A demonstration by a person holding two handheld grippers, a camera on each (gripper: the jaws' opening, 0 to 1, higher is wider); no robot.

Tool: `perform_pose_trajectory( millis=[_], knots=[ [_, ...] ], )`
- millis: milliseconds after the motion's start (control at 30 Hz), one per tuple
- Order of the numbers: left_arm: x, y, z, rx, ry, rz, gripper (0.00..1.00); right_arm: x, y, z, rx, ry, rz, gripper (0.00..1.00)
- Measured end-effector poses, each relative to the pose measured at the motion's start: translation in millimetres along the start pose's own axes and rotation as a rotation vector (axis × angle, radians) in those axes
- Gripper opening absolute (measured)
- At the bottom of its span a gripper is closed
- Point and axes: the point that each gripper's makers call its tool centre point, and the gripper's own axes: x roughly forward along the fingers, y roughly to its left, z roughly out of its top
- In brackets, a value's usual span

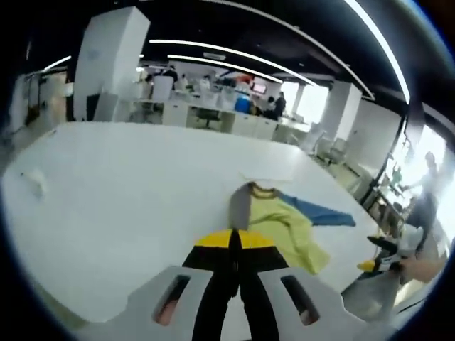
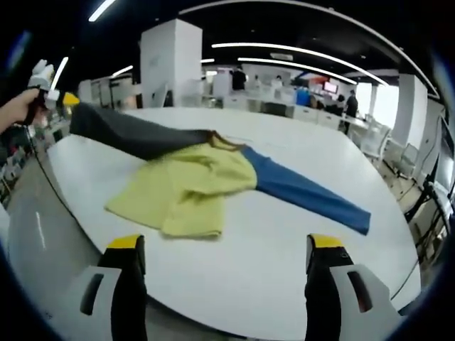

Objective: Fold the garment on the visible template until the final outline fits inside the template.

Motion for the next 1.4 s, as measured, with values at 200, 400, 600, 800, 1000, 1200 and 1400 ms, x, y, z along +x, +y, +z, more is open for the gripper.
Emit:
perform_pose_trajectory(
  millis=[200,400,600,800,1000,1200,1400],
  knots=[
    [-2,0.8,13.0,0.038,-0.023,-0.004,0.0,1,2,-3.5,-0.005,0.019,0.007,0.94],
    [-8,9.9,22.5,0.06,-0.031,0.012,0.0,4,4,-10.5,-0.015,0.057,0.012,0.94],
    [-12,13.2,34.4,0.085,-0.041,0.024,0.0,4,6,-11.7,-0.029,0.061,0.019,0.94],
    [-18,38.7,61.8,0.214,0.0,0.109,0.0,4,6,-11.2,-0.037,0.061,0.018,0.94],
    [4,75.8,70.5,0.143,0.016,0.132,0.0,4,6,-11.2,-0.038,0.061,0.018,0.93],
    [29,95.8,68.7,0.116,0.076,0.136,0.0,4,5,-11.3,-0.036,0.064,0.011,0.93],
    [44,117.1,67.4,0.108,0.124,0.159,0.0,3,3,-11.0,-0.027,0.061,0.0,0.93]
  ],
)
